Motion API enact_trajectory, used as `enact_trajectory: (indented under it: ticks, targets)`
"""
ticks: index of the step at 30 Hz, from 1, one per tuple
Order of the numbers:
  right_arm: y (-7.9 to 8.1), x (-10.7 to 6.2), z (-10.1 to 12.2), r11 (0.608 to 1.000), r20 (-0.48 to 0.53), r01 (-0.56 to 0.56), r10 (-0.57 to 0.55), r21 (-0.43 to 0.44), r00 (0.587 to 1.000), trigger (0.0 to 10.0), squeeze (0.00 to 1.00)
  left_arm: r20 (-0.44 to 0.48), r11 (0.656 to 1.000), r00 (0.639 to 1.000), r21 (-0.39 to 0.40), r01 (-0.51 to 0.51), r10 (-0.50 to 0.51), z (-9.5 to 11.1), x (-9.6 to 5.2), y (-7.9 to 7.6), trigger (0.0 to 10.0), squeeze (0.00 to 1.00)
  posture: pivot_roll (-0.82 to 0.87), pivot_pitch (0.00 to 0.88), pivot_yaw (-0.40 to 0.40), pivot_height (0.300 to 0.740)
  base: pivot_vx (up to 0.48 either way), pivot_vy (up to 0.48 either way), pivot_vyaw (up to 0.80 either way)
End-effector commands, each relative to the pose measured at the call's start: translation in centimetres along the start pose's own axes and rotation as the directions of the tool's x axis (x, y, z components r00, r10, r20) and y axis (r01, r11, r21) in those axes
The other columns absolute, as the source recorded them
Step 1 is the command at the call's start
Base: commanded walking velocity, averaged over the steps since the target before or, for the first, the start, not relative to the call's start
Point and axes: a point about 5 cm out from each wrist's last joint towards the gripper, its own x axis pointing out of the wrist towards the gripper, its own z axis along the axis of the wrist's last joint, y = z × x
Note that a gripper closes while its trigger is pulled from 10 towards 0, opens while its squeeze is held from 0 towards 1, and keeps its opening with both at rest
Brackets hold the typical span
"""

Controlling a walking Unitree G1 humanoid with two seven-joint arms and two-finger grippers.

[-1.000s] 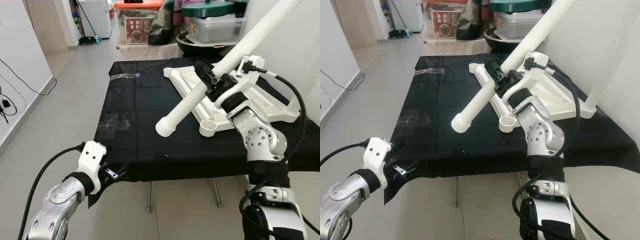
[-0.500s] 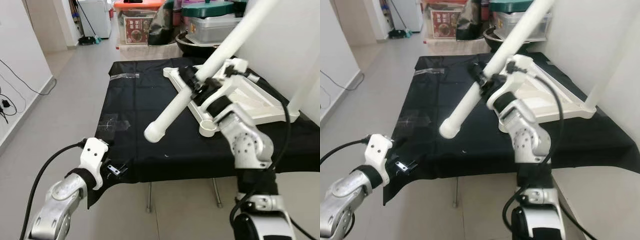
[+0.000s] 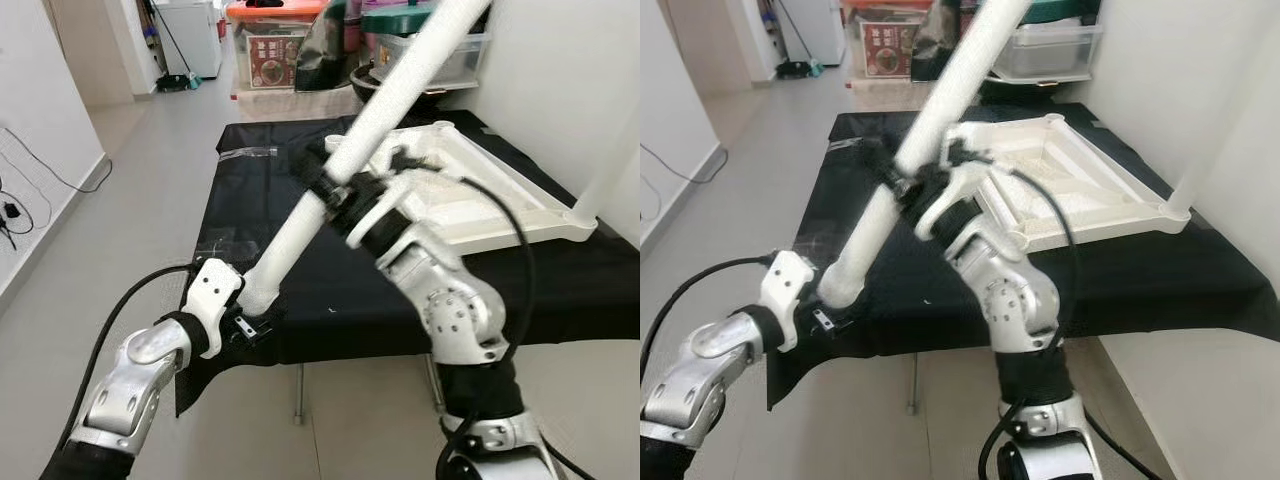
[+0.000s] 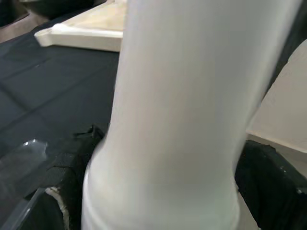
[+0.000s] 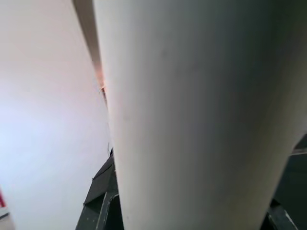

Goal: Building children table

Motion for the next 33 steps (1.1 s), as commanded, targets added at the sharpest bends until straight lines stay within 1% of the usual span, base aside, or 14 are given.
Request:
enact_trajectory:
  ticks: [1, 6, 10, 11, 15, 20, 23, 24, 26, 27, 30, 31, 33]
  targets:
    - [0.8, 0.0, 0.2, 0.999, 0.007, -0.037, 0.037, -0.005, 0.999, 0.0, 0.0, -0.006, 1.0, 1.0, 0.013, -0.002, 0.002, -0.1, 0.2, 0.1, 10.0, 0.0, 0.0, 0.0, 0.014, 0.74, 0.0, 0.0, 0.0]
    - [1.1, -0.1, -0.2, 0.998, -0.008, -0.056, 0.056, -0.002, 0.998, 0.0, 0.0, 0.01, 1.0, 1.0, 0.011, 0.001, -0.001, 0.1, 0.4, 0.1, 10.0, 0.0, 0.01, 0.0, 0.009, 0.74, 0.0, 0.0, 0.0]
    - [1.3, -0.1, -0.3, 0.998, -0.01, -0.062, 0.062, -0.002, 0.998, 0.0, 0.0, 0.01, 1.0, 1.0, 0.01, 0.006, -0.006, -0.1, 0.5, 0.0, 10.0, 0.0, 0.0, 0.0, 0.01, 0.74, 0.0, 0.0, 0.0]
    - [1.4, -0.1, -0.3, 0.998, -0.01, -0.065, 0.065, -0.002, 0.998, 0.0, 0.0, 0.007, 1.0, 1.0, 0.011, 0.01, -0.01, -0.3, 0.5, 0.0, 0.0, 0.0, 0.0, 0.0, 0.011, 0.74, 0.0, 0.0, 0.0]
    - [1.5, 0.0, -0.1, 0.998, -0.007, -0.068, 0.068, -0.007, 0.998, 0.0, 0.0, -0.005, 0.998, 0.999, 0.042, 0.044, -0.043, -0.7, 0.4, -0.6, 0.0, 0.0, 0.0, 0.0, 0.007, 0.74, 0.0, 0.0, 0.0]
    - [1.5, -0.1, -0.1, 0.998, -0.01, -0.067, 0.067, -0.007, 0.998, 0.0, 0.0, -0.015, 0.998, 0.999, 0.044, 0.05, -0.049, -0.8, 0.3, -0.8, 0.0, 0.0, 0.0, 0.0, 0.005, 0.74, 0.0, 0.0, 0.0]
    - [1.4, -0.1, -0.1, 0.998, -0.01, -0.06, 0.06, -0.007, 0.998, 0.0, 0.0, -0.053, 0.997, 0.997, 0.045, 0.058, -0.056, -1.3, 0.4, -1.0, 0.0, 0.0, 0.0, 0.0, 0.004, 0.74, 0.0, 0.0, 0.0]
    - [1.4, 0.0, -0.1, 0.998, -0.011, -0.059, 0.059, -0.005, 0.998, 0.0, 0.0, -0.061, 0.997, 0.996, 0.041, 0.063, -0.06, -1.4, 0.4, -1.1, 10.0, 0.0, 0.0, 0.0, 0.001, 0.74, 0.0, 0.0, 0.0]
    - [1.4, 0.0, -0.1, 0.998, -0.012, -0.058, 0.058, -0.004, 0.998, 0.0, 0.0, -0.065, 0.997, 0.996, 0.037, 0.066, -0.064, -1.5, 0.4, -1.2, 10.0, 0.0, 0.0, 0.0, 0.001, 0.74, 0.0, 0.0, 0.0]
    - [1.3, 0.1, 0.0, 0.999, -0.006, -0.04, 0.04, 0.008, 0.999, 10.0, 0.0, -0.059, 0.996, 0.996, 0.038, 0.076, -0.074, -1.4, 0.4, -1.3, 10.0, 0.0, 0.0, 0.0, -0.001, 0.74, 0.0, 0.0, 0.0]
    - [1.1, 0.1, -0.1, 0.999, 0.002, -0.039, 0.039, 0.033, 0.999, 10.0, 0.0, -0.051, 0.996, 0.995, 0.038, 0.084, -0.082, -1.2, 0.5, -1.5, 10.0, 0.0, 0.0, 0.0, -0.005, 0.74, 0.0, 0.0, 0.0]
    - [1.0, 0.0, -0.2, 0.998, 0.0, -0.037, 0.037, 0.042, 0.999, 10.0, 1.0, -0.046, 0.995, 0.995, 0.041, 0.087, -0.085, -1.1, 0.5, -1.5, 10.0, 0.0, 0.0, 0.0, -0.009, 0.74, 0.0, 0.0, 0.0]
    - [0.9, -0.1, -0.3, 0.998, -0.003, -0.035, 0.036, 0.046, 0.999, 10.0, 1.0, -0.042, 0.996, 0.996, 0.043, 0.084, -0.083, -1.0, 0.5, -1.5, 10.0, 0.0, 0.0, 0.0, -0.01, 0.74, 0.0, 0.0, 0.0]
